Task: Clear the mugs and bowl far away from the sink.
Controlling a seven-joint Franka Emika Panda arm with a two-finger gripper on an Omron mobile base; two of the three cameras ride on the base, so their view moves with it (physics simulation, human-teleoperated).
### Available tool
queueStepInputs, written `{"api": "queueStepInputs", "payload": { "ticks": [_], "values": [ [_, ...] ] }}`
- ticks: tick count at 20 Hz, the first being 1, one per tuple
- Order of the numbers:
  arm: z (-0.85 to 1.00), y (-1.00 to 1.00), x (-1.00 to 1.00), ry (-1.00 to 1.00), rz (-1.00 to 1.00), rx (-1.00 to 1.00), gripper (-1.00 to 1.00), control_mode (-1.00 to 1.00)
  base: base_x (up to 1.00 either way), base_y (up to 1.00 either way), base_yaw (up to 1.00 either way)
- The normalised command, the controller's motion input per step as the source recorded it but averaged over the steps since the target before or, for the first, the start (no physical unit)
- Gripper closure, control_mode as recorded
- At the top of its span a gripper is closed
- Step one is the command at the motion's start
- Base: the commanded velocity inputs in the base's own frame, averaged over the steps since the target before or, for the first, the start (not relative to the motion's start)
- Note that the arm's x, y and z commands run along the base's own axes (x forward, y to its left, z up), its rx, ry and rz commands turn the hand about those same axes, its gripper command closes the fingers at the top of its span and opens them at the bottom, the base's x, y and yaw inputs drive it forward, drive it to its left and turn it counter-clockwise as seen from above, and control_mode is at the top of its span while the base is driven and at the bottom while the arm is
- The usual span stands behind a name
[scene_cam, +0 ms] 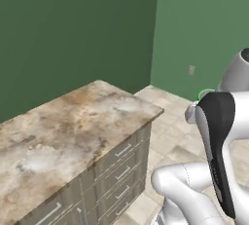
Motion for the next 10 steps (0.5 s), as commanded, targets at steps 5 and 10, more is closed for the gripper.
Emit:
{"api": "queueStepInputs", "payload": {
  "ticks": [5, 10],
  "values": [
    [0.0, 0.0, 0.0, 0.0, 0.0, 0.0, 1.0, 1.0, 1.0, 0.13, 0.38],
    [0.0, 0.0, 0.0, 0.0, 0.0, 0.0, 1.0, 1.0, 0.87, 0.0, 0.36]
  ]
}}
